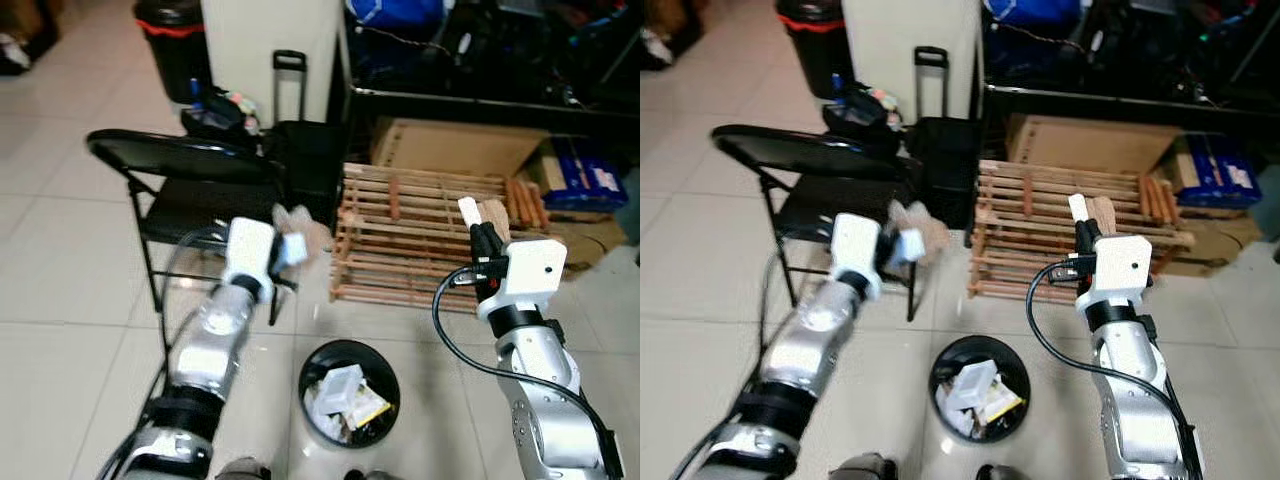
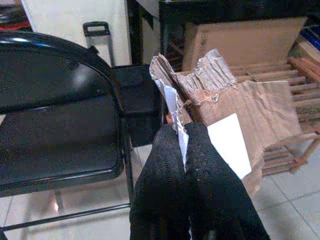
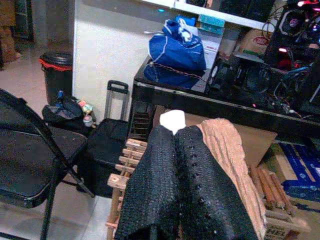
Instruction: Picking trash to rubbish bin
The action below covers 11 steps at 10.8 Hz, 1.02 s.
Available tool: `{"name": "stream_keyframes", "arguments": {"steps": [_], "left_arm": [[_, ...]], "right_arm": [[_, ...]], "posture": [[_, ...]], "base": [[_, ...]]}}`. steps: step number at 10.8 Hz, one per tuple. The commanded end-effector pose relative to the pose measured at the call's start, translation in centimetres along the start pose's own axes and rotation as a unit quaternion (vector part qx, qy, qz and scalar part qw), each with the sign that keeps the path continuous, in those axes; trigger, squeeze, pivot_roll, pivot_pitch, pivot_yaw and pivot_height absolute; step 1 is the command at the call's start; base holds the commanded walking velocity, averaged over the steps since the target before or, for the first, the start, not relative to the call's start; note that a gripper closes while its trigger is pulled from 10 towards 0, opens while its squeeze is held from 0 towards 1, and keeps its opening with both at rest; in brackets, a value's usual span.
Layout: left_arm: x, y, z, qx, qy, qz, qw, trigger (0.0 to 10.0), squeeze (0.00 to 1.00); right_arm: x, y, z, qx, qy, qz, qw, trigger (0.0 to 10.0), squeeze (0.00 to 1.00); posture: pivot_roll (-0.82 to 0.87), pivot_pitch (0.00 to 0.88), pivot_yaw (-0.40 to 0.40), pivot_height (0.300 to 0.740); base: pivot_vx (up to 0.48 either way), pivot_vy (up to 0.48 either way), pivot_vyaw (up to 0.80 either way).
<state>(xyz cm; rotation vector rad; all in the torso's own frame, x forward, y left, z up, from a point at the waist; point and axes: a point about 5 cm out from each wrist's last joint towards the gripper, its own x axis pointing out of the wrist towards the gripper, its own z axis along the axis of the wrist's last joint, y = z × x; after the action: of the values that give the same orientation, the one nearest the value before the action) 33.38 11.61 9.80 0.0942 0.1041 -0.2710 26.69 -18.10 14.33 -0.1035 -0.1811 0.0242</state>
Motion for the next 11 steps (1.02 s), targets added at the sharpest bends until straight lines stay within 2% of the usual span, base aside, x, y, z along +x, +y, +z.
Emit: {"name": "stream_keyframes", "arguments": {"steps": [1,2,7,9,11], "left_arm": [[0.2,-0.5,-0.4,0.008,0.009,-0.011,1.0,10.0,0.0],[0.4,-0.4,-1.0,0.008,0.023,-0.01,1.0,10.0,0.0],[0.3,-1.1,-4.2,0.012,0.085,-0.011,0.996,10.0,0.0],[0.1,-1.4,-5.0,0.014,0.097,-0.016,0.995,10.0,0.0],[-0.1,-1.7,-5.7,0.021,0.109,-0.025,0.993,10.0,0.0]], "right_arm": [[0.0,-0.7,0.2,-0.002,0.001,-0.009,1.0,10.0,0.0],[-0.1,-0.7,0.2,-0.003,0.003,-0.009,1.0,10.0,0.0],[-1.0,-0.6,0.0,-0.007,0.016,-0.004,1.0,10.0,0.0],[-1.5,-0.9,0.1,-0.01,0.021,-0.01,1.0,10.0,0.0],[-1.9,-0.9,0.0,-0.01,0.026,-0.014,1.0,10.0,0.0]], "posture": [[0.16,0.138,-0.086,0.74],[0.16,0.143,-0.09,0.74],[0.12,0.173,-0.104,0.74],[0.1,0.18,-0.099,0.74],[0.09,0.181,-0.092,0.74]], "base": [[0.0,0.0,0.0],[0.0,0.0,-0.8],[0.0,0.0,-0.16],[0.0,0.0,-0.8],[0.0,0.0,0.0]]}}
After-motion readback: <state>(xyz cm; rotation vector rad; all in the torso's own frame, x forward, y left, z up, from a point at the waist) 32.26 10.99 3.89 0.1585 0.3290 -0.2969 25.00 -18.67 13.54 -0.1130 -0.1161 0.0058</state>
